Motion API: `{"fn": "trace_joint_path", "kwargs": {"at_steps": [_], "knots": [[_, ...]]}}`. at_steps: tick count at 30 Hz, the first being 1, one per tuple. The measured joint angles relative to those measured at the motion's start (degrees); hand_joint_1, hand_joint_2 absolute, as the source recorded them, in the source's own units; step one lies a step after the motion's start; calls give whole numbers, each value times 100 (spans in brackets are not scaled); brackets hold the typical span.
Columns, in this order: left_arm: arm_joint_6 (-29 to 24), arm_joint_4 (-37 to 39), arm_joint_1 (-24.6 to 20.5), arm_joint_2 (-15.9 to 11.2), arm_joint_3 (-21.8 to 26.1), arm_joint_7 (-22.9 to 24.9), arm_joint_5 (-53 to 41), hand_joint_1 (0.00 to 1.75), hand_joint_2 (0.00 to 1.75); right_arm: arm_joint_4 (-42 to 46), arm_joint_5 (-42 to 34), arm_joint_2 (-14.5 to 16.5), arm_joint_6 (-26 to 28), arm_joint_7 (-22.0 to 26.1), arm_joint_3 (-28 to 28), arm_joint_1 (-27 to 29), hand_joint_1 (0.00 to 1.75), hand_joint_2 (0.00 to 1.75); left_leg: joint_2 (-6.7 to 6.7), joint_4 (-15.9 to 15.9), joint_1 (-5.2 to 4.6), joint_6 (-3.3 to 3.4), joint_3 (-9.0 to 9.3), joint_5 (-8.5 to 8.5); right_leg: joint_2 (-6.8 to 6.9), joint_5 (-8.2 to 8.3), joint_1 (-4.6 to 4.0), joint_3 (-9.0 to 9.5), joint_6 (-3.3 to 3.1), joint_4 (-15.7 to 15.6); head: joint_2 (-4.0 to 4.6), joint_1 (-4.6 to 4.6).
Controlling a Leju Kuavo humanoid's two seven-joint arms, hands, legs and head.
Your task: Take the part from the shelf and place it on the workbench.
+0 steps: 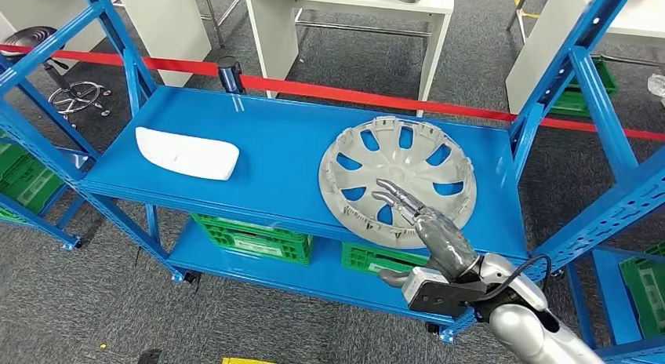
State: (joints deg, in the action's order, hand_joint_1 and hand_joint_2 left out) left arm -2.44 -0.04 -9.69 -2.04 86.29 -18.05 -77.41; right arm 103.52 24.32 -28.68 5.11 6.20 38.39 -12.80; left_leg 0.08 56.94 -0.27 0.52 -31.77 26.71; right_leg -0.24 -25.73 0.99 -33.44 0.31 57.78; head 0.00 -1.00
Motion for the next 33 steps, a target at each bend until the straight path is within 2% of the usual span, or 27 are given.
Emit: {"fn": "trace_joint_path", "kwargs": {"at_steps": [2,3,5,6,7,8,9,10,11,12,13,15,17,19,21,22,23,24,26,28,31,33], "knots": [[23,0,-1,-9,0,-5,-9,0,0,-73,60,-69,7,-5,80,-115,0,175,-9,-94,16,77,36,-77,7,-63,-2,-73,26,102,0,8],[37,0,-2,-10,0,-9,-11,0,0,-118,96,-101,11,-6,124,-188,0,175,-17,-141,28,113,52,-117,10,-173,-6,-177,15,313,0,13],[62,0,1,-9,0,-20,-12,0,0,-228,187,-150,20,-16,232,-320,0,175,-28,-164,32,151,37,-153,13,-498,-3,-519,-23,1063,0,17],[69,0,4,-9,0,-27,-12,0,0,-287,235,-163,25,-30,293,-372,0,175,-30,-158,28,155,23,-157,13,-623,-1,-687,-22,1433,0,17],[76,0,7,-8,0,-37,-12,0,0,-348,283,-174,29,-50,365,-425,0,175,-29,-149,26,158,14,-159,14,-669,4,-775,3,1635,0,17],[84,0,9,-7,0,-47,-15,0,0,-408,324,-182,38,-72,440,-491,0,175,-28,-135,27,154,8,-157,15,-623,11,-753,46,1608,0,17],[91,0,9,-4,0,-60,-27,0,0,-469,365,-193,53,-98,516,-573,0,175,-26,-112,29,144,5,-150,18,-487,22,-606,101,1318,0,18],[98,0,9,-2,0,-71,-41,0,0,-527,405,-205,70,-123,586,-661,0,175,-24,-84,32,126,0,-137,24,-321,34,-392,152,894,0,19],[103,0,6,-1,0,-81,-60,0,0,-584,441,-214,87,-144,648,-743,0,175,-20,-50,23,99,-14,-119,28,-195,35,-199,167,502,0,18],[107,0,1,-3,0,-87,-85,0,0,-641,484,-222,101,-166,708,-812,0,175,-16,-14,13,72,-36,-103,31,-106,36,-57,151,207,0,16],[112,0,-2,-5,0,-88,-104,0,0,-703,523,-226,108,-187,769,-863,0,175,-14,10,3,44,-60,-95,30,-75,26,-1,113,76,0,12],[121,0,-9,-9,0,-83,-150,0,0,-853,595,-218,111,-247,909,-950,0,175,-11,30,7,-5,-96,-101,20,-55,16,-7,27,47,0,8],[134,1,-17,-9,0,-69,-174,0,0,-1037,648,-174,101,-328,1054,-1050,0,175,-7,118,33,-65,-155,-36,14,-34,29,-13,-22,40,0,5],[143,2,-26,-11,0,-50,-181,0,0,-1239,680,-88,91,-407,1174,-1157,0,175,-3,596,56,-130,-385,242,13,-19,43,-18,-63,34,0,-5],[145,2,-29,-11,0,-30,-187,0,0,-1463,699,22,85,-474,1273,-1234,0,175,-3,1397,72,-168,-766,578,14,-13,35,-31,-83,35,0,-11],[147,2,-29,-9,0,-19,-193,0,0,-1583,704,81,78,-503,1317,-1266,0,175,-3,1666,77,-174,-900,642,14,-13,31,-34,-83,35,0,-11],[149,2,-30,-7,0,-11,-205,0,0,-1698,702,140,70,-529,1357,-1304,0,175,-3,1712,81,-170,-930,593,13,-13,27,-32,-83,36,0,-11],[150,2,-34,-5,0,-4,-219,0,0,-1810,691,199,60,-554,1395,-1352,0,175,-3,1523,83,-157,-844,445,10,-13,24,-27,-83,36,0,-11],[150,2,-54,-12,0,2,-246,0,0,-2004,655,309,30,-598,1457,-1470,0,175,6,714,71,-98,-442,66,1,-12,16,-14,-79,35,0,-10],[155,3,-82,-20,0,10,-262,0,0,-2180,626,396,-2,-625,1509,-1578,0,175,10,139,41,-46,-145,-96,-3,-1,-2,-29,-57,35,0,-8],[164,4,-101,-32,0,22,-269,0,0,-2401,638,500,-21,-672,1597,-1638,0,175,4,4,25,9,-96,-120,3,28,-3,-63,10,19,0,-8],[170,4,-117,-31,0,27,-270,0,0,-2517,652,550,-22,-687,1651,-1666,0,175,-4,-96,41,81,-71,-192,9,-79,-6,-170,22,197,0,-1]]}}
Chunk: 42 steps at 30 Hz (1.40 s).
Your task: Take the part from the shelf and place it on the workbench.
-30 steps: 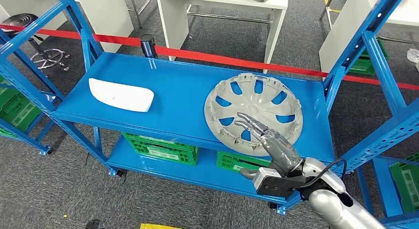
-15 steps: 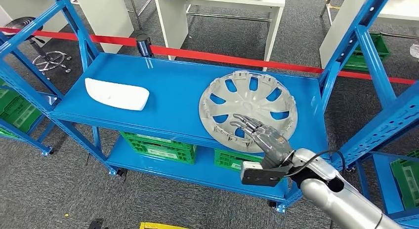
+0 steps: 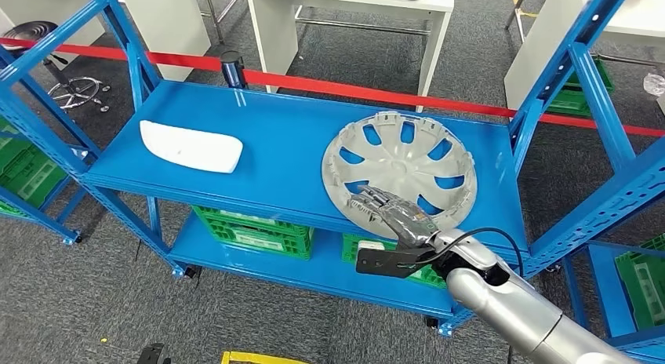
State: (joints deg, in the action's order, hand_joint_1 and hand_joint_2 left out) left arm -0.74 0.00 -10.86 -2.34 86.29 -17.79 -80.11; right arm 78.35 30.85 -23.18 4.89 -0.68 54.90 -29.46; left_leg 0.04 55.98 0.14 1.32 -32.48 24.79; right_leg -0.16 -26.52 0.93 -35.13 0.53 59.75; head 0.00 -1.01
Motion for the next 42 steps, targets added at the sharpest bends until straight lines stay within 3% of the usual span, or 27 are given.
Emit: {"fn": "trace_joint_path", "kwargs": {"at_steps": [3,4,5,6,8,10,13,15,16,18,20,21,23,25,30,32,34,35,36,37,39,40,42], "knots": [[5,0,-19,13,0,15,-13,0,0,-184,19,42,-5,-41,76,-35,0,175,-5,-46,-5,53,-15,-48,3,-442,1,-494,-46,1049,0,7],[4,0,-19,17,0,24,-17,0,0,-241,28,54,-8,-57,103,-32,0,175,-4,-43,-9,55,-23,-49,4,-534,3,-633,-36,1356,0,6],[4,0,-19,21,0,31,-21,0,0,-287,38,66,-10,-69,131,-28,0,175,-3,-36,-12,56,-27,-49,4,-544,5,-679,-8,1468,0,6],[4,0,-19,25,0,36,-22,0,0,-325,47,79,-12,-78,156,-29,0,175,-1,-23,-11,52,-29,-46,6,-460,8,-605,36,1327,0,6],[4,0,-20,36,0,39,-26,0,0,-377,61,103,-13,-90,184,-40,0,175,3,25,-11,20,-37,-23,20,-167,18,-209,112,534,0,7],[4,0,-23,42,0,44,-30,0,0,-412,75,127,-15,-104,196,-53,0,175,5,91,-34,-35,-73,10,24,16,11,91,86,-66,0,1],[4,0,-27,43,0,61,-40,0,0,-465,95,162,-26,-120,205,-57,0,175,2,123,-35,-105,-112,16,7,59,-4,127,-25,-156,0,-6],[3,1,-31,45,0,66,-59,0,0,-493,99,185,-32,-123,199,-61,0,175,3,286,-11,-166,-190,137,3,74,20,136,-85,-168,0,-14],[1,2,-35,44,0,66,-69,0,0,-504,99,195,-35,-125,197,-63,0,175,3,525,2,-199,-299,279,2,79,36,139,-108,-172,0,-21],[-5,2,-40,45,0,66,-86,0,0,-533,99,201,-42,-127,195,-53,0,175,3,1291,27,-251,-650,638,2,79,32,134,-128,-172,0,-38],[-9,2,-41,47,0,66,-96,0,0,-573,98,202,-51,-128,196,-32,0,175,2,1818,44,-269,-902,780,2,79,26,132,-128,-171,0,-38],[-9,2,-42,48,0,66,-99,0,0,-591,98,201,-56,-128,194,-23,0,175,2,1753,48,-263,-872,687,-1,79,24,136,-128,-171,0,-38],[-9,2,-53,44,0,67,-100,0,0,-613,98,202,-61,-129,184,-20,0,175,7,1021,43,-214,-508,299,-12,79,20,151,-125,-171,0,-38],[-9,2,-79,34,0,67,-100,0,0,-626,98,202,-61,-132,169,-24,0,175,11,321,17,-156,-148,81,-21,85,0,143,-110,-171,0,-35],[-10,2,-111,25,0,67,-107,0,0,-658,98,201,-59,-138,145,-19,0,175,-3,16,-7,-27,-10,12,-18,64,-8,60,-8,-114,0,-27],[-9,2,-119,32,0,68,-119,0,0,-678,100,195,-55,-139,121,-25,0,175,-12,-70,12,33,21,-50,-13,-183,-7,-186,-32,390,0,-15],[-27,2,-114,44,0,71,-125,0,0,-726,102,189,-44,-145,103,-11,0,175,-9,-75,3,53,3,-63,-13,-477,-6,-552,-49,1171,0,-13],[-44,2,-107,55,0,72,-124,0,0,-757,103,188,-38,-149,97,1,0,175,-8,-71,0,54,-3,-63,-12,-537,-4,-663,-28,1403,0,-13],[-59,2,-103,67,0,72,-124,0,0,-789,105,187,-33,-157,88,8,0,175,-5,-63,-1,53,-7,-62,-11,-514,0,-673,9,1431,0,-13],[-65,2,-100,78,0,72,-124,0,0,-826,118,187,-29,-171,75,1,0,175,-2,-49,0,47,-8,-58,-8,-398,7,-557,61,1201,0,-13],[-37,2,-103,87,0,77,-131,0,0,-933,196,197,-30,-220,52,-68,0,175,5,13,-8,8,-26,-29,9,-94,20,-137,130,379,0,-11],[-12,2,-107,83,0,85,-135,0,0,-1001,263,209,-33,-255,47,-123,0,175,5,53,-19,-21,-48,-9,13,15,21,24,118,51,0,-15],[25,2,-109,70,0,106,-121,0,0,-1160,427,237,-41,-326,55,-229,0,175,2,100,-35,-77,-91,7,8,70,-2,121,34,-163,0,-20]]}}
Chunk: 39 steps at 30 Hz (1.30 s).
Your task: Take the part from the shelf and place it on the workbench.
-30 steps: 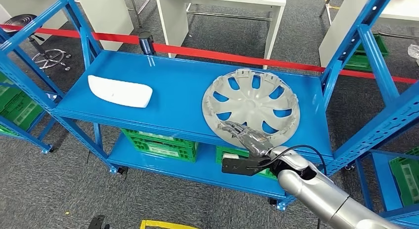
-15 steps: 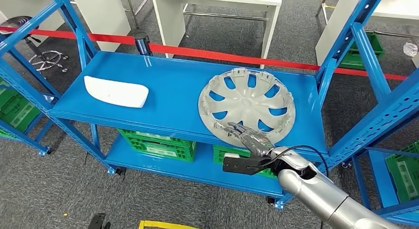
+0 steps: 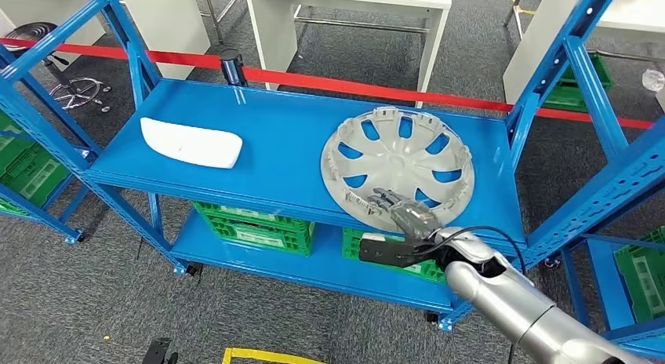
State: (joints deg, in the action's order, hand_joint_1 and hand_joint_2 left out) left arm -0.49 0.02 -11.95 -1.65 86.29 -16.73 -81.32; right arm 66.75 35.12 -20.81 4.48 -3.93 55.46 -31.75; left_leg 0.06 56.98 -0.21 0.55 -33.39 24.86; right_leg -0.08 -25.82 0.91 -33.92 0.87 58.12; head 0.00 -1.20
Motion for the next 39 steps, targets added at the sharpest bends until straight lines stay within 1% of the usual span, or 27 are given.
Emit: {"fn": "trace_joint_path", "kwargs": {"at_steps": [2,4,5,7,8,9,10,12,13,15,18,19,20,22,23,24,25,27,28,29,31,33,34,35,37,38,39], "knots": [[13,0,3,-19,0,11,46,0,0,-161,187,39,-12,-73,7,-76,0,175,0,15,20,-46,-25,4,-8,24,0,-10,-67,-8,0,1],[9,0,6,-36,0,5,104,0,0,-305,370,82,-30,-137,10,-154,0,175,1,245,41,-108,-138,162,-9,39,27,-4,-114,-19,0,-14],[-8,0,9,-41,0,-10,134,0,0,-373,452,101,-43,-164,15,-193,0,175,1,540,51,-141,-277,326,-9,42,37,-4,-130,-21,0,-24],[-61,0,21,-35,0,-50,189,0,0,-508,580,125,-72,-202,33,-246,0,175,0,1344,69,-181,-651,677,-7,43,32,-9,-147,-20,0,-37],[-84,0,32,-27,0,-65,203,0,0,-572,624,132,-86,-214,42,-255,0,175,-1,1633,75,-186,-793,757,-6,42,26,-10,-148,-20,0,-37],[-99,0,43,-18,0,-73,213,0,0,-625,652,137,-97,-218,48,-260,0,175,-1,1712,79,-182,-839,729,-6,42,21,-8,-148,-19,0,-36],[-109,0,51,-11,0,-79,217,0,0,-668,670,141,-105,-220,51,-266,0,175,0,1546,79,-167,-764,596,-9,42,16,-5,-147,-19,0,-35],[-120,0,54,-7,0,-85,220,0,0,-726,698,153,-109,-224,49,-296,0,175,6,754,65,-101,-373,217,-21,42,8,7,-145,-20,0,-34],[-110,1,50,-10,0,-85,214,0,0,-749,720,160,-113,-232,48,-318,0,175,6,384,48,-64,-182,96,-28,44,-5,4,-141,-20,0,-33],[-66,1,41,-26,0,-66,179,0,0,-795,791,177,-137,-260,48,-346,0,175,5,46,11,-19,-10,47,-32,55,-15,-13,-118,-24,0,-32],[1,0,24,-56,0,-21,124,0,0,-857,904,201,-163,-288,31,-350,0,175,-4,-62,13,48,37,-9,-25,55,-9,-47,-52,-19,0,-28],[11,0,12,-60,0,-13,118,0,0,-877,927,206,-167,-291,20,-360,0,175,-7,-114,23,84,60,-45,-22,-10,-9,-109,-45,94,0,-25],[17,0,2,-61,0,-9,117,0,0,-900,944,208,-174,-292,10,-370,0,175,-10,-157,32,111,79,-77,-20,-127,-8,-228,-54,331,0,-20],[22,0,-7,-61,0,-6,111,0,0,-963,971,204,-206,-301,2,-376,0,175,-8,-165,22,133,64,-93,-20,-440,-4,-595,-81,1112,0,-17],[22,0,-5,-61,0,-6,107,0,0,-992,982,201,-219,-304,-1,-365,0,175,-6,-160,20,134,57,-93,-19,-542,-3,-751,-71,1444,0,-17],[22,0,-4,-60,0,-6,101,0,0,-1019,991,198,-228,-308,-4,-356,0,175,-3,-152,20,132,53,-92,-19,-563,1,-819,-40,1592,0,-17],[22,0,-5,-59,0,-6,95,0,0,-1039,996,196,-229,-308,-8,-354,0,175,-1,-139,22,128,51,-89,-16,-486,6,-761,8,1478,0,-17],[22,0,-8,-56,0,-7,86,0,0,-1063,1002,195,-230,-308,-21,-366,0,175,4,-90,27,99,44,-65,2,-190,25,-378,96,703,0,-15],[22,0,-9,-57,0,-7,79,0,0,-1073,1002,197,-234,-308,-28,-373,36,175,7,-54,16,73,26,-46,8,-71,25,-189,97,329,0,-14],[17,0,-8,-61,0,-8,73,0,0,-1081,1003,200,-238,-308,-39,-379,78,175,8,-23,6,47,6,-29,10,-2,22,-67,70,87,0,-15],[-21,0,-2,-63,0,-19,80,0,0,-1097,1007,206,-248,-307,-60,-388,161,175,5,7,-8,5,-21,-17,-2,23,-4,-14,-13,-9,0,-20],[-77,1,7,-56,0,-50,114,0,0,-1105,1009,213,-242,-283,-81,-398,168,175,3,44,13,-37,-41,17,-8,36,15,-9,-71,-15,0,-20],[-87,1,8,-52,0,-63,126,0,0,-1107,1009,222,-234,-271,-94,-402,168,175,3,151,25,-67,-89,94,-8,42,30,-1,-101,-20,0,-27],[-79,2,10,-52,0,-72,131,0,0,-1108,1008,233,-225,-260,-109,-407,168,175,3,386,38,-101,-197,233,-7,46,45,5,-124,-24,0,-35],[-32,2,16,-61,0,-72,126,0,0,-1111,1008,252,-215,-258,-129,-410,168,175,2,1143,63,-156,-546,598,-6,45,42,4,-144,-23,0,-51],[-12,2,22,-67,0,-68,123,0,0,-1114,1008,256,-213,-257,-132,-409,167,175,1,1509,74,-171,-718,730,-6,45,40,2,-145,-23,0,-50],[1,2,28,-73,0,-64,122,0,0,-1115,1009,260,-209,-257,-134,-408,168,175,1,1697,81,-175,-805,759,-7,45,38,3,-145,-23,0,-50]]}}
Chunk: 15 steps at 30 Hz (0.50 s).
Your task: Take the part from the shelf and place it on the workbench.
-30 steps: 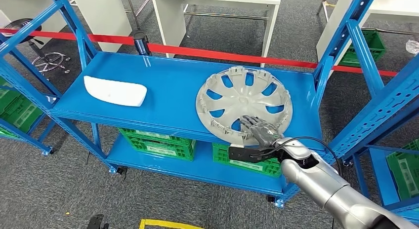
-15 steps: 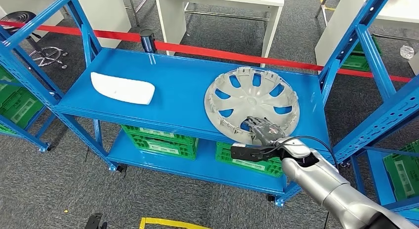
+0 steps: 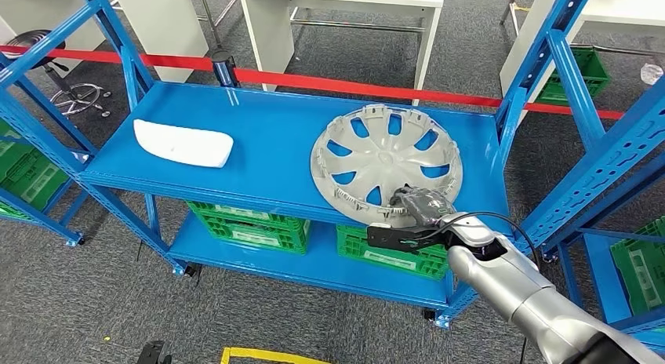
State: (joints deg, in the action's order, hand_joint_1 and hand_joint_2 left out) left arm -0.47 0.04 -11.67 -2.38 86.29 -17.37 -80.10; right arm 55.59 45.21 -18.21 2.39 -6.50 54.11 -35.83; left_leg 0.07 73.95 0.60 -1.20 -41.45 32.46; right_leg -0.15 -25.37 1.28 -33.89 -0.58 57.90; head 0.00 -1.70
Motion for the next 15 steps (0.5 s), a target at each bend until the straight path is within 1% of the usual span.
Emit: {"fn": "trace_joint_path", "kwargs": {"at_steps": [1,2,3,4,5,6,7,8,9,10,11,12,13,14,15], "knots": [[7,0,3,-4,0,4,-1,0,0,-1,1,5,3,1,-4,0,168,175,0,-37,4,4,22,-75,-5,0,-1,5,0,0,0,-1],[11,-1,3,-11,0,7,-2,0,0,-1,3,11,9,1,-9,-1,168,175,0,-312,5,16,165,-240,-13,1,-1,13,2,0,0,-1],[15,-1,1,-18,0,8,-3,0,0,-1,5,18,16,1,-14,-4,169,175,1,-738,4,39,391,-439,-22,2,-1,22,4,0,0,-2],[16,-1,-6,-27,0,8,-4,0,0,-1,6,24,23,2,-20,-11,169,175,1,-1154,-6,59,610,-572,-30,3,-13,25,10,1,0,-1],[16,-1,-12,-35,0,8,-5,0,0,-2,7,28,31,3,-26,-24,171,175,1,-1463,-19,81,770,-655,-37,8,-23,21,20,2,0,2],[17,-1,-16,-40,0,9,-5,0,0,-3,7,31,37,4,-33,-37,171,175,0,-1624,-35,101,847,-674,-40,16,-31,13,37,2,0,3],[16,-1,-18,-46,0,10,-8,0,0,-4,7,32,40,5,-41,-49,171,175,-1,-1663,-55,120,857,-657,-43,26,-36,4,63,-6,0,4],[16,-1,-20,-49,0,11,-12,0,0,-5,8,34,40,9,-50,-59,172,175,-1,-1675,-65,152,855,-674,-45,39,-32,4,96,-22,0,4],[15,-1,-22,-51,0,12,-16,0,0,-5,8,36,40,16,-61,-62,172,175,-4,-1711,-57,189,875,-704,-41,40,-25,-5,125,-19,-1,4],[15,-1,-26,-51,0,12,-20,0,0,-5,8,34,40,26,-71,-67,171,175,-5,-1758,-49,232,899,-742,-37,-2,-27,-41,139,40,-1,10],[14,0,-31,-49,0,12,-22,0,0,-6,9,34,40,38,-79,-77,171,175,-6,-1804,-37,272,917,-781,-34,-94,-31,-125,134,206,-1,15],[13,0,-31,-47,0,12,-22,0,0,-8,10,32,40,47,-84,-84,171,175,-6,-1835,-30,300,923,-811,-30,-244,-33,-273,112,511,-1,22],[11,0,-29,-44,0,12,-22,0,0,-12,13,32,40,52,-85,-90,171,175,-3,-1843,-42,319,909,-825,-30,-419,-39,-454,88,901,0,26],[9,0,-26,-41,0,12,-22,0,0,-19,15,35,40,54,-85,-91,171,175,0,-1839,-53,328,892,-831,-29,-565,-39,-632,78,1292,0,27],[7,0,-22,-39,0,12,-22,0,0,-26,18,36,40,54,-85,-89,172,175,5,-1834,-66,332,880,-834,-29,-645,-39,-748,85,1557,0,27]]}}
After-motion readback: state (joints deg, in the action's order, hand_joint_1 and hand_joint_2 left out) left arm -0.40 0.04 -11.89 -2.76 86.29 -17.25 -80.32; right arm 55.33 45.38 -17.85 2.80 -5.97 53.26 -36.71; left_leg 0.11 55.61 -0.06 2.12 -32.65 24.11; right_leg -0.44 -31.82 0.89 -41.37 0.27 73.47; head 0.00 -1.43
